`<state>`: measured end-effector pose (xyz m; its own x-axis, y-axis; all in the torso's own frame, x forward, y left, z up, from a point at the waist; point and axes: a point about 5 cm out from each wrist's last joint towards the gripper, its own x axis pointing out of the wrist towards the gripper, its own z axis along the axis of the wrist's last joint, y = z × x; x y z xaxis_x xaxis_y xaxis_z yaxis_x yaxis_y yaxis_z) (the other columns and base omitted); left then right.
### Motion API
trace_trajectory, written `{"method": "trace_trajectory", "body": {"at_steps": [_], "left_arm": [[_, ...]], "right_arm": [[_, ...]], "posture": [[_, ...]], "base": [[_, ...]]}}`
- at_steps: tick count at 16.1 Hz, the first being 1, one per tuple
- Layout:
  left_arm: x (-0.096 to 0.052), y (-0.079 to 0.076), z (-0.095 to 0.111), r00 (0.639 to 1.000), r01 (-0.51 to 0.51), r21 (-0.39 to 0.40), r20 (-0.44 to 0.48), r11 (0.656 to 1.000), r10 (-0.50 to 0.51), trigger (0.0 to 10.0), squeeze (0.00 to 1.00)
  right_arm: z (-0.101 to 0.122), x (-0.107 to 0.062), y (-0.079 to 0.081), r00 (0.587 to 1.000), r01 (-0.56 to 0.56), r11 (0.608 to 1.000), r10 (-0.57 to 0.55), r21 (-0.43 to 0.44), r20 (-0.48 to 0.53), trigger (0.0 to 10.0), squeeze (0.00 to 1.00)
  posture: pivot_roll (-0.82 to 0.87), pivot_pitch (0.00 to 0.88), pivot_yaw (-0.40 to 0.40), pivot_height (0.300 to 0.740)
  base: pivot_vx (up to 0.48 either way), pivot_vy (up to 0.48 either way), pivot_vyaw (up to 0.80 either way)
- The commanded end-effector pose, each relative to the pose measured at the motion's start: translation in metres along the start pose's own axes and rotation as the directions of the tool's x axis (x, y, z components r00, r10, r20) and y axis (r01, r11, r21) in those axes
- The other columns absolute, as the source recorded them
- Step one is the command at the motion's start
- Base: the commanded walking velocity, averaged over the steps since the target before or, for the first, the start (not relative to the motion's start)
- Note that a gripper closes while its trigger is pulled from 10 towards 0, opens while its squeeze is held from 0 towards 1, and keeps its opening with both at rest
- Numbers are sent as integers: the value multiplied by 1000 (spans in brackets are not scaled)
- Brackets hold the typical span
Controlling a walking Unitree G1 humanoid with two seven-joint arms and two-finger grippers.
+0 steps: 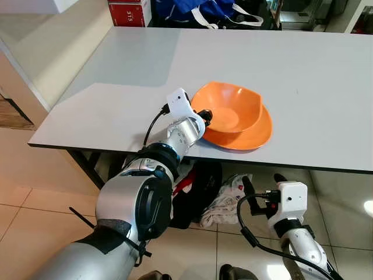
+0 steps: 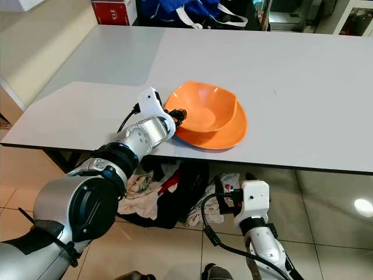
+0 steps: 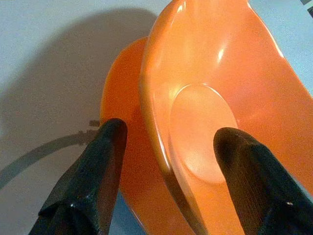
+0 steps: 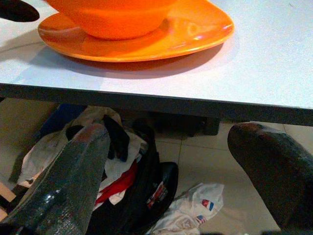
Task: Setting the table
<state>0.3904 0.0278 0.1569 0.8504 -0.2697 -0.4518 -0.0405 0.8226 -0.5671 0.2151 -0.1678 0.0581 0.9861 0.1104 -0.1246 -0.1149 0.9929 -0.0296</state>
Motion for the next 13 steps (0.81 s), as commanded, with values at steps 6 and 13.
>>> {"method": "trace_trajectory", "body": {"at_steps": [6,13], "left_arm": [[0,-4,1,1000,0,53,0,999,0,10000,0],[0,4,4,1000,-24,130,12,991,23,10000,0]], "right_arm": [[0,1,0,1000,-14,1000,14,0,2,10000,0],[1,1,1,1000,-17,1000,17,-1,3,10000,0]], "posture": [[-177,70,67,740],[-170,61,64,740]], "base": [[0,0,0],[0,0,0]]}}
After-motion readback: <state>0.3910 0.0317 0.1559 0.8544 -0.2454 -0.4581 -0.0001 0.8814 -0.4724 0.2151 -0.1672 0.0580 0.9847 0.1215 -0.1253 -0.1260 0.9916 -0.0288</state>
